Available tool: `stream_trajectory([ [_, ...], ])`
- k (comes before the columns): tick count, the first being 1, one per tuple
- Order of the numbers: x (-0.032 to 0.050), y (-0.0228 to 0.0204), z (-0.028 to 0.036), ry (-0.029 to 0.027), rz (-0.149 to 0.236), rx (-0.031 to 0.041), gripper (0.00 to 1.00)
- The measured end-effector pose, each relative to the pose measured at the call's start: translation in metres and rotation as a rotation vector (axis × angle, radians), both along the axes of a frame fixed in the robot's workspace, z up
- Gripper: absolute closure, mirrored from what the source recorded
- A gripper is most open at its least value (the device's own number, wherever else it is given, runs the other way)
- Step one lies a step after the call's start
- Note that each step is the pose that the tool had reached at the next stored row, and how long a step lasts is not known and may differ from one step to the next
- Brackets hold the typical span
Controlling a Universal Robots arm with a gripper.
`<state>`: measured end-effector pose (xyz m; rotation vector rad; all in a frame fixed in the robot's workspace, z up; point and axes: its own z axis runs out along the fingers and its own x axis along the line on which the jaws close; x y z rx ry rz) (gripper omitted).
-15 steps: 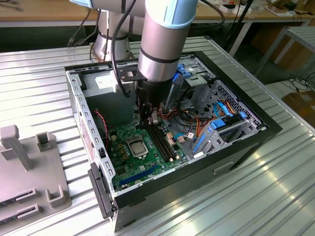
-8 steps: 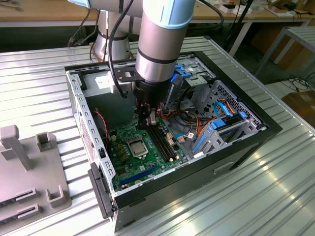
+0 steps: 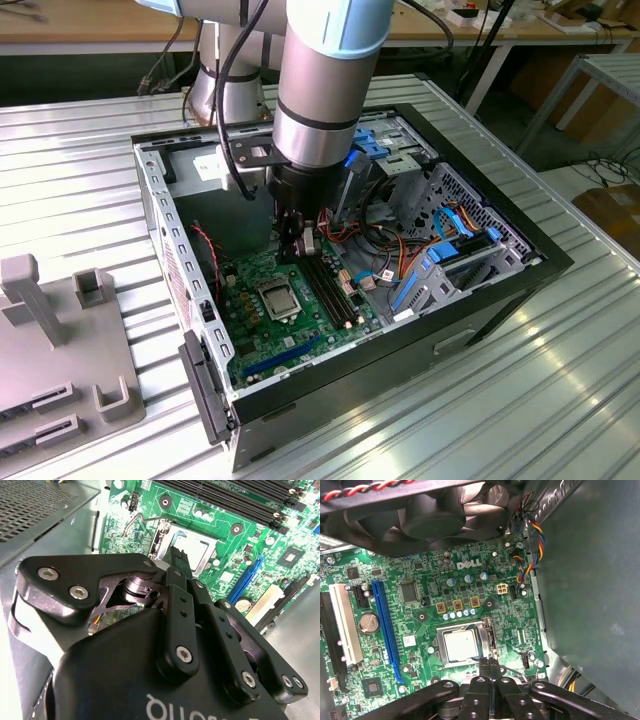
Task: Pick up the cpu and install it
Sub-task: 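Install the first cpu locking lever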
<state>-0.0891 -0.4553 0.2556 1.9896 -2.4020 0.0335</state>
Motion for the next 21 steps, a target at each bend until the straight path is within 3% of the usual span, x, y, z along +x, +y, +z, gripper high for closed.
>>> stream_trajectory([
  [21,-0.0068,0.0,0.0,0.0,0.0,0.0,0.89],
])
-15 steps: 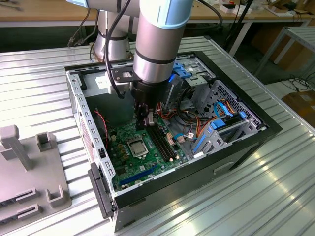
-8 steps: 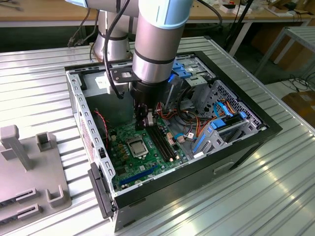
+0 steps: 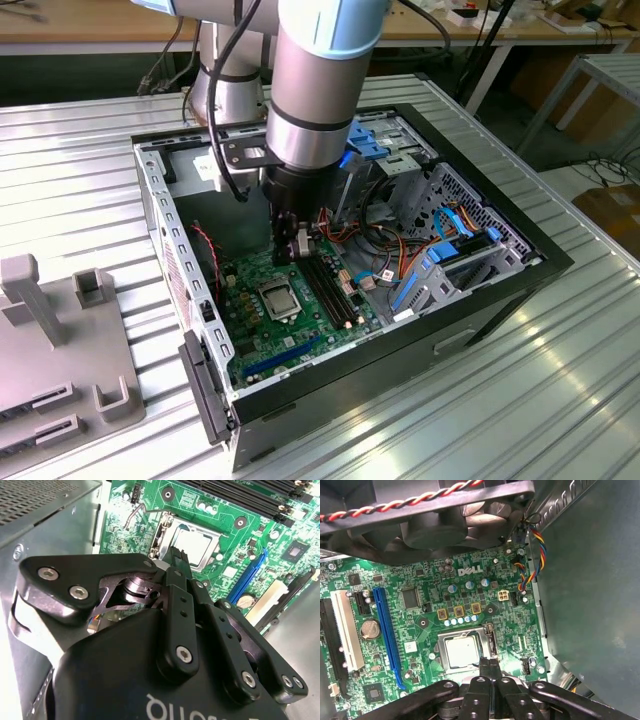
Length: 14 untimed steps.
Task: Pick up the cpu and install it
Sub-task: 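Install the first cpu locking lever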
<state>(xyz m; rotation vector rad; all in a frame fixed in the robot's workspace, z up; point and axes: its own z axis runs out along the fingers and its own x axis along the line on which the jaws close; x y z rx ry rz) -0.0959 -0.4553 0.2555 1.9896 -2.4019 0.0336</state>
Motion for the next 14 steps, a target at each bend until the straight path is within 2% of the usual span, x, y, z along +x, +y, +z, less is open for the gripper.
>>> stream_trajectory([
  [14,-0.0034,0.0,0.0,0.0,0.0,0.0,0.89],
])
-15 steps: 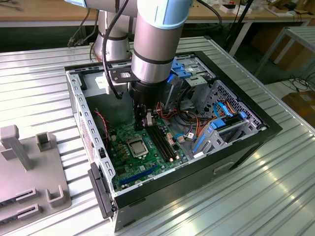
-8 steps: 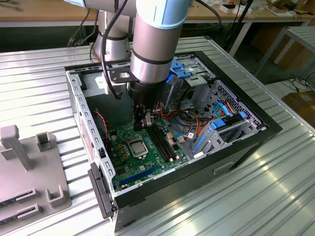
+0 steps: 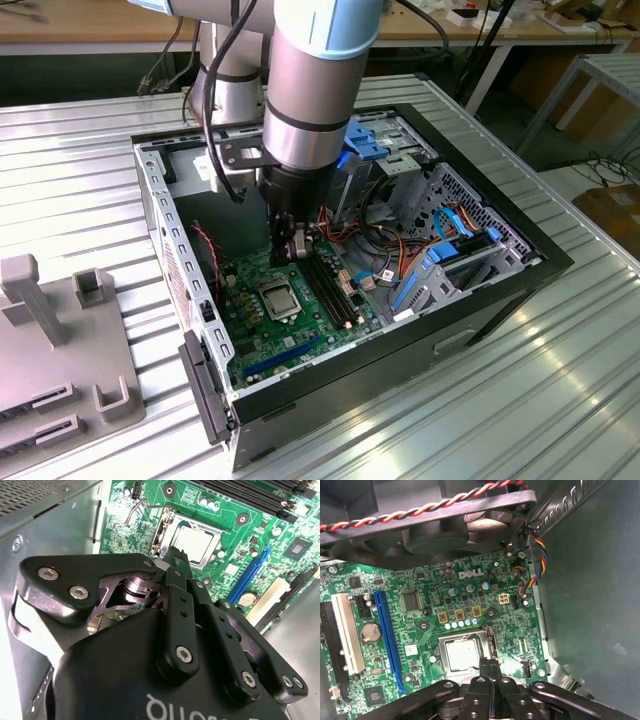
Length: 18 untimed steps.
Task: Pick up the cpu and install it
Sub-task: 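Install the first cpu locking lever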
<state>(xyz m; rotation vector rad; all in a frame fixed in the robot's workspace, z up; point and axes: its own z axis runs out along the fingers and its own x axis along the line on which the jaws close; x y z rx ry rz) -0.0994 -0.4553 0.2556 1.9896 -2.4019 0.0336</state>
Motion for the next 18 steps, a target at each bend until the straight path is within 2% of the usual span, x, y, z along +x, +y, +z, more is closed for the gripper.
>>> stream_trajectory([
  [12,-0.0012,-0.0001,0.0,0.0,0.0,0.0,0.89],
  [15,0.0048,0.0,-0.0001,0.0,0.0,0.0,0.89],
  [18,0.0174,0.0001,-0.0006,0.0004,0.0,0.0005,0.89],
])
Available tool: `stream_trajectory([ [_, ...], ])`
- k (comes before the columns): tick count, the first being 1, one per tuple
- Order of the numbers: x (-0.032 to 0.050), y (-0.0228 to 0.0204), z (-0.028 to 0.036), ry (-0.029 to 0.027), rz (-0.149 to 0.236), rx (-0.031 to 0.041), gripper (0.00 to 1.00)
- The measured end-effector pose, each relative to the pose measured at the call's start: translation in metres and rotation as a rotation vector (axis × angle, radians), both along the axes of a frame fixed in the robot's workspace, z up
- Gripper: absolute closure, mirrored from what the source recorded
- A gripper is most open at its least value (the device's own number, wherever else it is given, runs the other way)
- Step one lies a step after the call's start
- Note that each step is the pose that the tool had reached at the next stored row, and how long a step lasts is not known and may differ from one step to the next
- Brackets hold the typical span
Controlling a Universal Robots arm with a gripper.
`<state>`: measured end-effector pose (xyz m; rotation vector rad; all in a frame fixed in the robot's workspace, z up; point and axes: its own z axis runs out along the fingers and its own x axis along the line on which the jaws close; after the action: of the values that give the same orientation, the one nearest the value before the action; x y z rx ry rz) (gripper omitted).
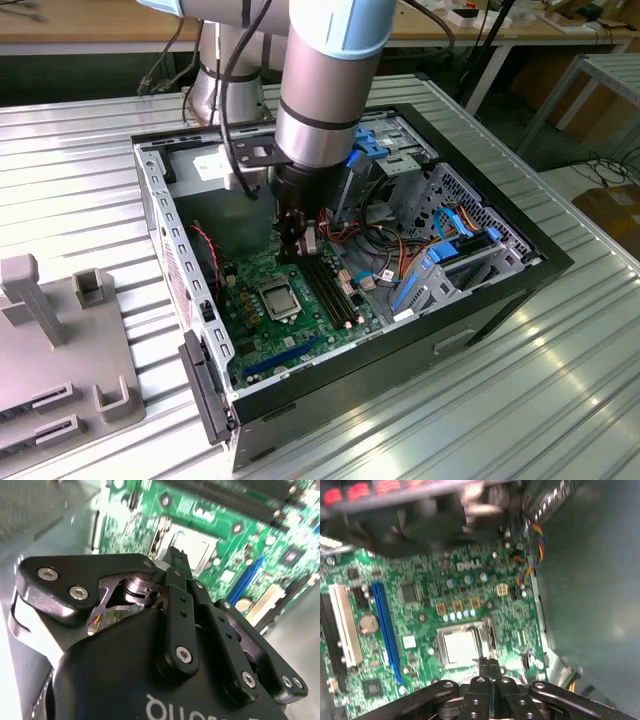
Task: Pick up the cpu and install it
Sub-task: 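Install the first cpu locking lever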
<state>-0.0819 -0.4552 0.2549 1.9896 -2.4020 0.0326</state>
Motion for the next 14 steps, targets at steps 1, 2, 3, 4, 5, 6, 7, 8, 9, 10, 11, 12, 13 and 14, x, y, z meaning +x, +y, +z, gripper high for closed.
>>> stream_trajectory([
  [1,0.0043,0.0,-0.0004,0.0003,0.0,0.0008,0.89],
  [2,0.01,0.0,-0.0009,0.0006,0.0,0.002,0.89],
  [3,0.0142,0.0001,-0.0012,0.0006,0.0,0.0029,0.89],
  [4,0.0184,0.0002,-0.0014,0.0006,0.0,0.0036,0.89],
  [5,0.0208,0.0002,-0.0015,0.0005,-0.002,0.0038,0.89],
  [6,0.022,0.0004,-0.0016,0.0007,-0.006,0.0037,0.89],
  [7,0.0233,0.0007,-0.0017,0.0006,-0.01,0.0038,0.89],
  [8,0.0248,0.0013,-0.0017,0.0007,-0.013,0.0038,0.89],
  [9,0.0262,0.0019,-0.0018,0.0007,-0.015,0.0038,0.89],
  [10,0.0275,0.0023,-0.0019,0.0007,-0.02,0.0038,0.89],
  [11,0.0279,0.0028,-0.0019,0.0009,-0.025,0.0037,0.89],
  [12,0.0279,0.0036,-0.0021,0.0008,-0.028,0.0038,0.89],
  [13,0.028,0.0046,-0.0021,0.0009,-0.03,0.0037,0.89],
  [14,0.0283,0.0054,-0.0024,0.0009,-0.033,0.0039,0.89],
])
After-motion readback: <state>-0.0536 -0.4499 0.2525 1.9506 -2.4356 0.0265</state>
